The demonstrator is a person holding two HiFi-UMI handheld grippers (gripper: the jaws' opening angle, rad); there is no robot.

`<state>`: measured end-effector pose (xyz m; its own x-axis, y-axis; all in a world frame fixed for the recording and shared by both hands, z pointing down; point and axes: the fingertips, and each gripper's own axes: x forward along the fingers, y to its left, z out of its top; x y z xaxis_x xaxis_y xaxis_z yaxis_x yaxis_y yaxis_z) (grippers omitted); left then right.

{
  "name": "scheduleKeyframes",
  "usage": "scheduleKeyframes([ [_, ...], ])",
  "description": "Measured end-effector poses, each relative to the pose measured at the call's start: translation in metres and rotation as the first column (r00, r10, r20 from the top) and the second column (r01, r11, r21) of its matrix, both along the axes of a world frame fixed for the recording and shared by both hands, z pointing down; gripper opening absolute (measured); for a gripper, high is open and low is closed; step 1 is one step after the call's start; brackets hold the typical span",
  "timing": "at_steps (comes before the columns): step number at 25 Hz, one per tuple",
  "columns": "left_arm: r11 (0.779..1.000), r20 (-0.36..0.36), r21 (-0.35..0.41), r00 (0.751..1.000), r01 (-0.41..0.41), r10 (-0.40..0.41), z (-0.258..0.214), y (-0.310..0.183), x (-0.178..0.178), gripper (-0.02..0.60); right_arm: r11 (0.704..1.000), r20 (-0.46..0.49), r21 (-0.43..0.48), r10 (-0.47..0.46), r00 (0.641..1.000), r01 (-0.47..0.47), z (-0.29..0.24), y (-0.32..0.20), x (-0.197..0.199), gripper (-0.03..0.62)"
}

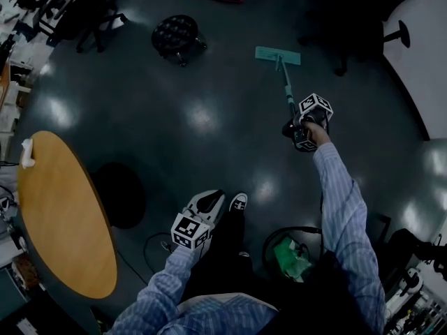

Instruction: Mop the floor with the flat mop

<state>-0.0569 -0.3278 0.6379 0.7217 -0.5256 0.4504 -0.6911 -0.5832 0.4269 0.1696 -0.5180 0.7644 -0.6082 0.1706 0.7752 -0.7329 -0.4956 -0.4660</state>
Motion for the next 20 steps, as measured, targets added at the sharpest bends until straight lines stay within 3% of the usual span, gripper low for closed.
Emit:
scheduleKeyframes([
  [9,1.0,0.003,0.0,1.0,0.006,-0.006,-0.001,0.017,-0.005,0.029,0.997,0.048,0.005,0.071,0.996,-0.071,-0.013,0.026,-0.008,0.008],
  [20,0.998,-0.019,0.048,0.999,-0.047,0.048,-0.017,0.074,0.014,0.029,1.0,0.057,-0.002,0.01,0.998,-0.01,-0.018,0.194,0.002,0.008],
])
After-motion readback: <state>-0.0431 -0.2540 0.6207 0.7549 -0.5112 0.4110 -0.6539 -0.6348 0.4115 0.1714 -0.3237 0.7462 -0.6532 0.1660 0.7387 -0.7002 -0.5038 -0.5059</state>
